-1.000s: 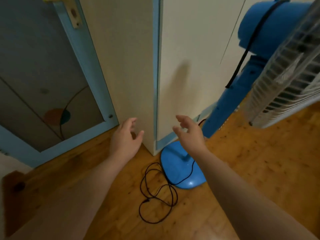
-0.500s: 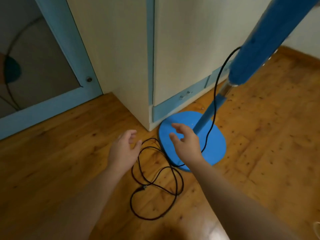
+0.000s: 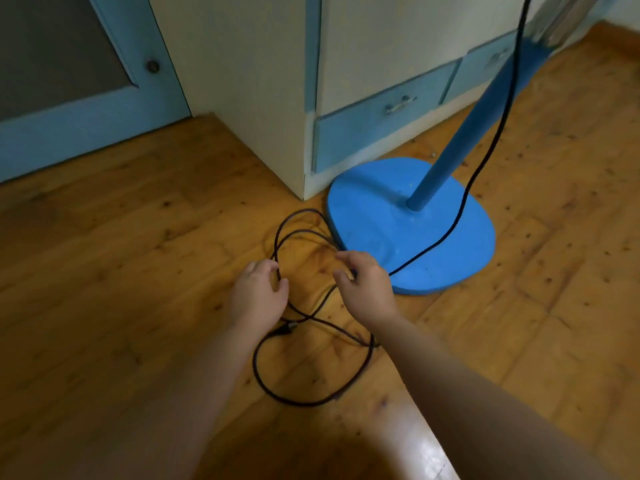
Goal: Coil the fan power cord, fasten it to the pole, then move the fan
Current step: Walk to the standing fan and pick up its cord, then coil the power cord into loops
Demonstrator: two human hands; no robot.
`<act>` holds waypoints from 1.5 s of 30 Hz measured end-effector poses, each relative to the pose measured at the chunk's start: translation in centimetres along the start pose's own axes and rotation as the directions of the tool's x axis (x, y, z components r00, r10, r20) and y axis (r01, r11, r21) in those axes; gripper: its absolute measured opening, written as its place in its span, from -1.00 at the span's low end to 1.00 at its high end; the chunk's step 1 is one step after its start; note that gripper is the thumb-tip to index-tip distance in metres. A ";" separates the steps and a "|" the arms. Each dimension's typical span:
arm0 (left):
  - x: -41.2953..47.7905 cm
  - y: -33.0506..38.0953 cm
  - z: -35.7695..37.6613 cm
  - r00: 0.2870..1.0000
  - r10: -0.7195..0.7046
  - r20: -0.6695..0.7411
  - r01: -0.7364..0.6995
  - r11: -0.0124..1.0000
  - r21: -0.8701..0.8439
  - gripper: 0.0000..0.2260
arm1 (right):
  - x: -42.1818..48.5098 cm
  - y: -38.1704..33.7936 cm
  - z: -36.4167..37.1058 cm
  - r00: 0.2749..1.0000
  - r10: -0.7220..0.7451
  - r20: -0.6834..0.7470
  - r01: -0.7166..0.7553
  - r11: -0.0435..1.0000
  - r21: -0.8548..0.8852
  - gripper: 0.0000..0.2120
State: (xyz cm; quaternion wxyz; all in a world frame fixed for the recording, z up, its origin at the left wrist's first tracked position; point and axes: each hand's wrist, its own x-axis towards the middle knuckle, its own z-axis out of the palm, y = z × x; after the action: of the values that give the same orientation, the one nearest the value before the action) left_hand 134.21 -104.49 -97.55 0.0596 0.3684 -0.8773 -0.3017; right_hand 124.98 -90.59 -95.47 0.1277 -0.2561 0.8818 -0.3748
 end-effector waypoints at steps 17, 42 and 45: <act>-3.4 -8.0 8.4 0.903 -0.312 0.294 0.165 0.886 0.433 -0.63 | -5.2 7.1 3.8 0.948 0.033 0.317 0.068 0.951 -0.302 -0.74; 1.7 7.4 -7.2 0.951 0.208 0.230 -0.066 0.860 -0.506 -0.87 | 1.6 -4.3 -2.3 0.953 -0.302 0.010 0.300 0.944 -0.136 -0.75; 1.6 8.5 -10.1 0.959 0.217 0.185 -0.093 0.852 -0.516 -0.86 | 2.5 -6.4 -4.0 0.960 -0.276 -0.057 0.265 0.953 -0.149 -0.77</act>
State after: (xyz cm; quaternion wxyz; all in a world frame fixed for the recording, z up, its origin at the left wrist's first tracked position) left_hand 131.19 -105.86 -84.64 0.0727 0.2294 -0.7962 -0.5551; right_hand 123.47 -93.37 -88.12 0.0228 -0.3680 0.8668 -0.3357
